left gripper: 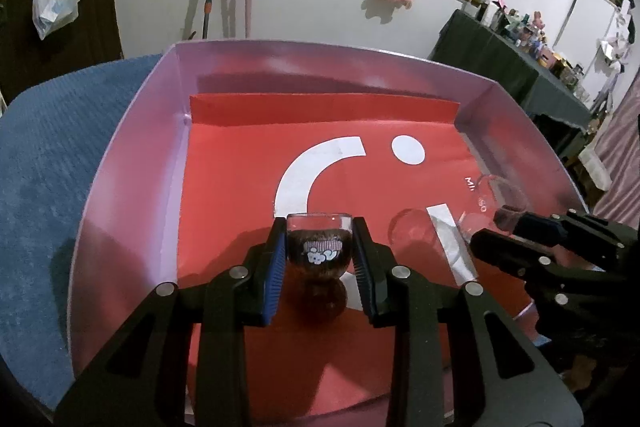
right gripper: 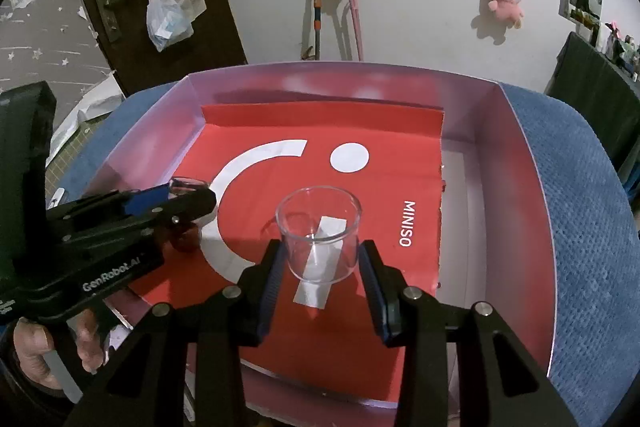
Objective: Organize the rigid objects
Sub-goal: 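Lift and carry the cup and the jar over the pink box with both grippers, then lower the cup and jar onto the red sheet and open both grippers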
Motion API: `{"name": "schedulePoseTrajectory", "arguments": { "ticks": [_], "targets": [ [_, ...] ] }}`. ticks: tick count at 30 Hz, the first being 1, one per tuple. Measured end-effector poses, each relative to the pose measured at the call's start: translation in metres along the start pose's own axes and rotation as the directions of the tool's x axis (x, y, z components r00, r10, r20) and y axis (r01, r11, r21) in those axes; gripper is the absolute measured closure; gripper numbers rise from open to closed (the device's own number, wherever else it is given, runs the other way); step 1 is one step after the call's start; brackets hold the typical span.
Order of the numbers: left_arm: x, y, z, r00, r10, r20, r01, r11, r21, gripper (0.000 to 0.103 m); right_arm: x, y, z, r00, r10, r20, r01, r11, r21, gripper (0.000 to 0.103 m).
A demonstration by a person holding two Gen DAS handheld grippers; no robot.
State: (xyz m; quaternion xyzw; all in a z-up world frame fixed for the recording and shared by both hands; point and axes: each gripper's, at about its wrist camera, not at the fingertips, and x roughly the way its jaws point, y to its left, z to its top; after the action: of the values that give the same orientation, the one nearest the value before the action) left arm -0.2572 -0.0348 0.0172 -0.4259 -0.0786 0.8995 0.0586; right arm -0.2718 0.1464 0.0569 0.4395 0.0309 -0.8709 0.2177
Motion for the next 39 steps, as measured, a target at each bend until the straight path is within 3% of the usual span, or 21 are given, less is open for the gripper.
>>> {"name": "schedulePoseTrajectory", "arguments": {
  "ticks": [7,13,17,23,39],
  "targets": [
    [0.012,0.007,0.000,0.998,-0.003,-0.064,0.001,1.000,-0.029,0.074,0.005,-0.002,0.004,1.000,-0.002,-0.027,0.002,1.000,0.005,0.062],
    [0.014,0.000,0.001,0.996,0.047,-0.077,-0.046,0.999,0.012,0.074,0.017,-0.001,0.004,0.995,0.006,-0.104,-0.005,1.000,0.004,0.062],
    [0.014,0.003,0.001,0.997,0.033,-0.076,-0.033,0.999,0.004,0.074,0.021,-0.004,0.002,0.990,0.020,-0.137,-0.018,1.000,0.016,0.062],
    [0.014,0.004,0.000,0.997,0.028,-0.075,-0.028,1.000,0.000,0.074,0.021,0.000,0.000,0.989,-0.003,-0.145,0.002,1.000,-0.006,0.062],
    [0.012,0.007,-0.001,0.997,0.022,-0.075,-0.022,1.000,-0.011,0.073,0.021,-0.003,0.002,0.990,0.031,-0.138,-0.027,0.999,0.030,0.061]
  ]
}}
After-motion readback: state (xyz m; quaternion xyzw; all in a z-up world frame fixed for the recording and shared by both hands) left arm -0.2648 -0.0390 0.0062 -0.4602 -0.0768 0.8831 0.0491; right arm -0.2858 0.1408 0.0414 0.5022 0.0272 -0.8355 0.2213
